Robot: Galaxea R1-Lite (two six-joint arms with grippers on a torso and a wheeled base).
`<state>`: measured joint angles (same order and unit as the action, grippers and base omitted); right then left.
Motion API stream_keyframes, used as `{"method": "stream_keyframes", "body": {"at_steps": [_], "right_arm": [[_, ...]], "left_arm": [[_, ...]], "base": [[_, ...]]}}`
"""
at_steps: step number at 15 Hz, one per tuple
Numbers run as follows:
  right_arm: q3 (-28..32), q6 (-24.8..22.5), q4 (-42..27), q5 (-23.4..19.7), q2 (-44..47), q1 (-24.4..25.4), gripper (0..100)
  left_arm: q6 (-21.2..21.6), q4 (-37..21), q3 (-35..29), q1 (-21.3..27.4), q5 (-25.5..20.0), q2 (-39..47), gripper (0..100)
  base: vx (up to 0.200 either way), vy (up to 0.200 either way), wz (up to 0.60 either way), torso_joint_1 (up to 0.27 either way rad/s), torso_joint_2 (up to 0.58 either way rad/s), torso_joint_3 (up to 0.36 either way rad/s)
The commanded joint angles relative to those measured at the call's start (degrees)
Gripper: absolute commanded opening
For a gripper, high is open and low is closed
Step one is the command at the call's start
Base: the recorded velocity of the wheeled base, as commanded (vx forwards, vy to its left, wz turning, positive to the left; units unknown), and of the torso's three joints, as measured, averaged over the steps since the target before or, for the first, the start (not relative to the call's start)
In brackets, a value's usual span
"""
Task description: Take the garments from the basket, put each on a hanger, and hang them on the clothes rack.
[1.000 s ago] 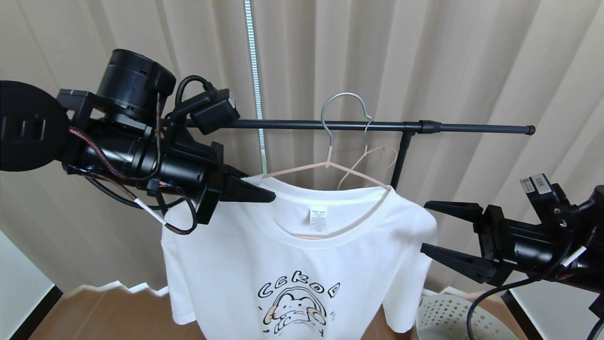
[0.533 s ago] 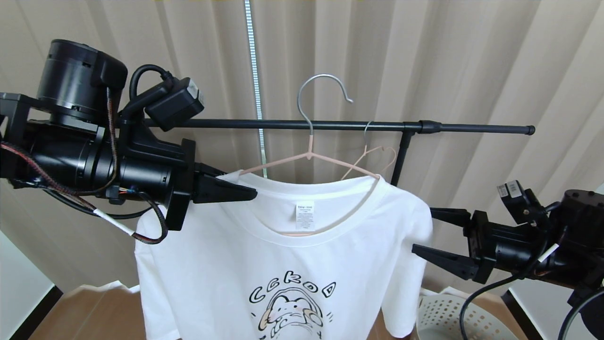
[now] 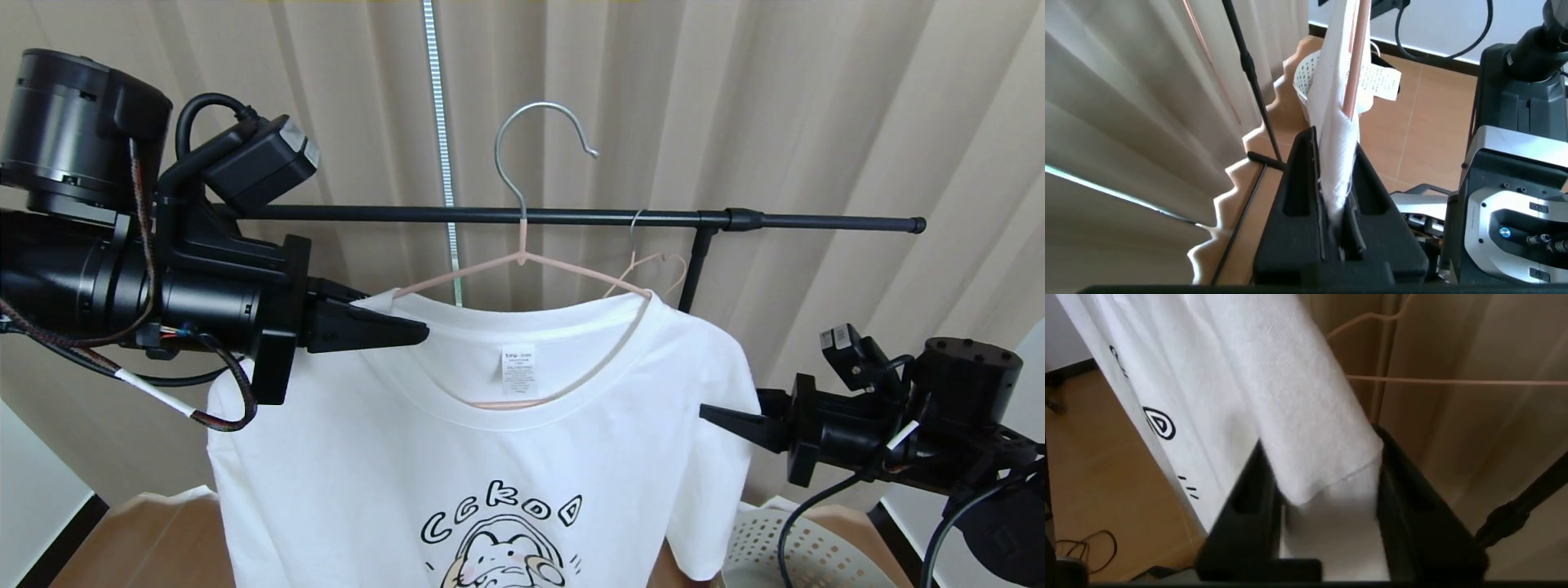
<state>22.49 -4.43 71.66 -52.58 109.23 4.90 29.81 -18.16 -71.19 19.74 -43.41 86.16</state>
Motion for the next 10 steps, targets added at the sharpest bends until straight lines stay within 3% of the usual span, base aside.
{"method": "stream_keyframes", "body": {"at_steps": [1, 5, 10], "right_arm": [[0.54, 0.03, 0.06, 0.02, 0.28, -0.07, 0], [1.77, 0.12, -0.03, -0.16, -0.07, -3.14, 0], [1.06, -0.06, 0.06, -0.16, -0.59, -3.14, 0]], "left_arm": [[-0.01, -0.03, 0.62, -0.49, -0.01, -1.17, 0], [-0.1, 1.73, 2.37, -2.07, -0.01, -1.61, 0], [-2.38, 6.21, 4.92, -2.33, -0.01, -1.52, 0]], "base": [[0.0, 0.0, 0.0, 0.0, 0.0, 0.0], [0.0, 0.0, 0.0, 0.0, 0.0, 0.0], [0.0, 0.0, 0.0, 0.0, 0.0, 0.0]]}}
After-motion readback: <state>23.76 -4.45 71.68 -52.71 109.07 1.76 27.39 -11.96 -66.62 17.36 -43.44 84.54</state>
